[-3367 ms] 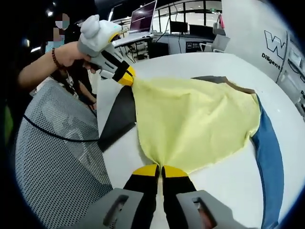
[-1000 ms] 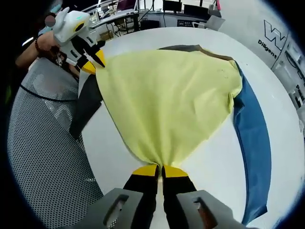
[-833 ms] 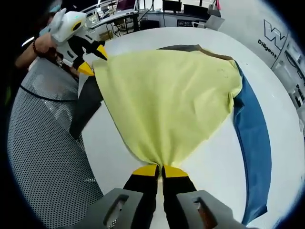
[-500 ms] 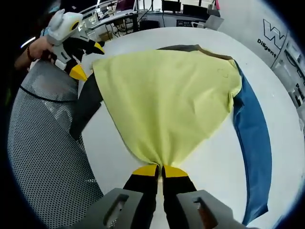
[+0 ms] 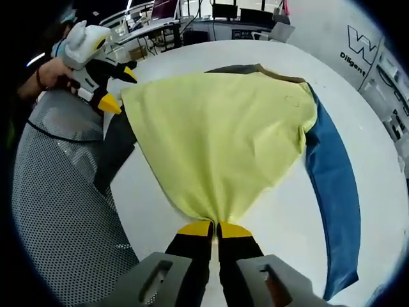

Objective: Fold the garment on the visible template until the final outline fits inside the template.

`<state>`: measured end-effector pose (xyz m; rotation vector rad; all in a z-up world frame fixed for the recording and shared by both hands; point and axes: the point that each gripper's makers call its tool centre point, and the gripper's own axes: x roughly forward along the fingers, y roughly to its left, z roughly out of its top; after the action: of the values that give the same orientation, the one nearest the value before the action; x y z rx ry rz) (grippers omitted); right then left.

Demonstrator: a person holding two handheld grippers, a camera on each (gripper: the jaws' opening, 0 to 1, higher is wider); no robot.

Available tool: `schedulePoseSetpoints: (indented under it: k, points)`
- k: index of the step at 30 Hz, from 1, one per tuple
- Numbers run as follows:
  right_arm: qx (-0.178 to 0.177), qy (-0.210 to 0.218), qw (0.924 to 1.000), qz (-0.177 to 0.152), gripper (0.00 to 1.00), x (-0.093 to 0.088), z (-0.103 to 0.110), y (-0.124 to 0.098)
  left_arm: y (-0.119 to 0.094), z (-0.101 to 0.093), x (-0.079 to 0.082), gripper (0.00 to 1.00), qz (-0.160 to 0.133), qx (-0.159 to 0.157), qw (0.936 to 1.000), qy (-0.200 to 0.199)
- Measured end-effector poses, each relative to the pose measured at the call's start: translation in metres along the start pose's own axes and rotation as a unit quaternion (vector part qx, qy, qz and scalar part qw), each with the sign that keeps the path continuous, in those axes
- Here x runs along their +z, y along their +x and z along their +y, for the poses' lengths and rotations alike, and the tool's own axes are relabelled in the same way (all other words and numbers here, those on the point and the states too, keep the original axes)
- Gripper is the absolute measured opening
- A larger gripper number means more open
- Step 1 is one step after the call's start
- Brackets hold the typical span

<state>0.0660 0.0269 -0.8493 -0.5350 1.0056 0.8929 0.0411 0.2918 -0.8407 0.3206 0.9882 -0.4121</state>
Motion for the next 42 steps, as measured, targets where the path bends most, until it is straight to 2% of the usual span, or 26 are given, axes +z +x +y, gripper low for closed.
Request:
schedulePoseSetpoints:
  k: [4,7,9,12,14,15,16,17,18,19,20,21,23,32,36,40,42]
  points:
    - [-0.004,0.009,0.9999,-0.007,0.0,0.004,-0.003,-0.003,0.001,-0.002,0.002,0.57,0.003,0.014,0.9998,0.015]
    - [-0.007,0.009,0.9999,-0.009,0.0,0.005,-0.004,-0.004,-0.005,-0.004,0.006,0.51,-0.011,0.022,0.9997,0.007]
    - [-0.006,0.009,0.9999,-0.007,0.0,0.006,-0.004,-0.003,-0.009,-0.006,0.005,0.46,-0.01,0.028,0.9996,0.006]
    - [-0.007,0.009,0.9999,-0.005,0.0,0.006,-0.004,-0.002,-0.016,-0.022,0.003,0.44,-0.013,0.003,0.9999,-0.009]
    - [-0.007,0.009,0.9999,-0.004,0.0,0.005,-0.003,-0.002,-0.019,-0.033,0.01,0.39,-0.023,-0.014,0.9995,-0.018]
    - [-0.007,0.009,0.9999,-0.005,0.0,0.005,-0.003,-0.002,-0.018,-0.037,0.009,0.39,-0.018,-0.025,0.9994,-0.014]
    - [-0.007,0.01,0.9999,-0.005,0.0,0.005,-0.003,-0.002,-0.017,-0.043,0.0,0.39,0.015,-0.038,0.9989,-0.025]
    - [-0.007,0.011,0.9999,-0.006,0.0,0.005,-0.003,-0.002,-0.014,-0.045,-0.008,0.39,0.032,-0.035,0.9977,-0.048]
    - [-0.007,0.012,0.9999,-0.006,0.0,0.006,-0.003,-0.003,-0.012,-0.045,-0.008,0.39,0.026,-0.036,0.9983,-0.038]
    - [-0.007,0.012,0.9999,-0.007,0.0,0.006,-0.003,-0.003,-0.012,-0.045,-0.014,0.39,0.046,-0.033,0.9979,-0.032]
    - [-0.007,0.014,0.9998,-0.008,0.0,0.006,-0.004,-0.003,-0.011,-0.04,-0.01,0.39,0.037,-0.02,0.9986,-0.031]
    - [-0.006,0.014,0.9998,-0.008,0.0,0.006,-0.003,-0.003,-0.011,-0.04,-0.01,0.38,0.036,-0.023,0.9986,-0.032]
    - [-0.006,0.013,0.9999,-0.009,0.0,0.006,-0.003,-0.004,-0.009,-0.045,-0.016,0.38,0.052,-0.042,0.9959,-0.06]
    - [-0.007,0.016,0.9998,-0.01,0.0,0.006,-0.003,-0.004,0.0,-0.046,-0.015,0.36,0.054,-0.043,0.9961,-0.055]
    - [-0.008,0.015,0.9998,-0.01,0.0,0.006,-0.003,-0.004,0.002,-0.041,-0.014,0.3,0.057,-0.024,0.9977,-0.027]
    - [-0.008,0.013,0.9998,-0.011,0.0,0.007,-0.003,-0.004,0.002,-0.044,-0.013,0.27,0.054,-0.028,0.998,-0.017]
    - [-0.009,0.013,0.9998,-0.011,0.0,0.007,-0.003,-0.004,0.004,-0.048,-0.01,0.19,0.045,-0.04,0.998,-0.017]
